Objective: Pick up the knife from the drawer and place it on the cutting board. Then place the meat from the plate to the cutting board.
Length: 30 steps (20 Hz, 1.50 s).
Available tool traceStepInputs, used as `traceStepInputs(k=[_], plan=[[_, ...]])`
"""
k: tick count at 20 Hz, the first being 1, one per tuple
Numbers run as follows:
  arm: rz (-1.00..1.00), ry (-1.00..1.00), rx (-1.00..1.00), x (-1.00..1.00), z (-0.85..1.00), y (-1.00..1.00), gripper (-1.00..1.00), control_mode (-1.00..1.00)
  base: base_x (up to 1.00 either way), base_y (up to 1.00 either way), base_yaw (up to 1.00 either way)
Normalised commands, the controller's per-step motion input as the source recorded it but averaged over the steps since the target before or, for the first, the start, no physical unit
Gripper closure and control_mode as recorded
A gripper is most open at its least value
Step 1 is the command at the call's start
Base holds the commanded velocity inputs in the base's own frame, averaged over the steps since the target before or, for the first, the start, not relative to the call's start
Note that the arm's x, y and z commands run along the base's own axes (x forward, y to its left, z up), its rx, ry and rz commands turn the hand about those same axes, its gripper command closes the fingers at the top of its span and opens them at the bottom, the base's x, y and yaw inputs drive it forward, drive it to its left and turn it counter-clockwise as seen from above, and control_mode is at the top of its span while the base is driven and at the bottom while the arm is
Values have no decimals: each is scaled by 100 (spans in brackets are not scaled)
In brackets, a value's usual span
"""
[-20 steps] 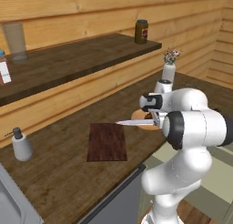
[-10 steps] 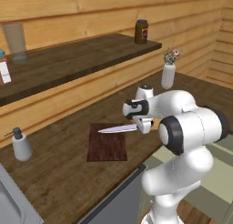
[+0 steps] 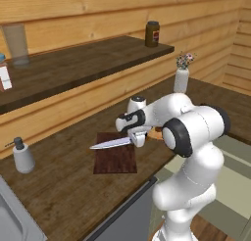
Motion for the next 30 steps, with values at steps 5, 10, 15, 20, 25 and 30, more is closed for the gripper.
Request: traceStepInputs(k=[5,10,15,20,25,30], plan=[[9,0,0,33,-31,52,100,-100,0,0,0],[10,0,0,31,-31,42,100,-100,0,0,0],[1,0,-1,16,-5,0,-100,-100,0,0,0],[0,-4,0,8,19,-25,-100,-100,0,0,0],[0,-9,4,-9,50,-78,-100,-100,0,0,0],[2,-6,7,0,45,-84,-100,-100,0,0,0]])
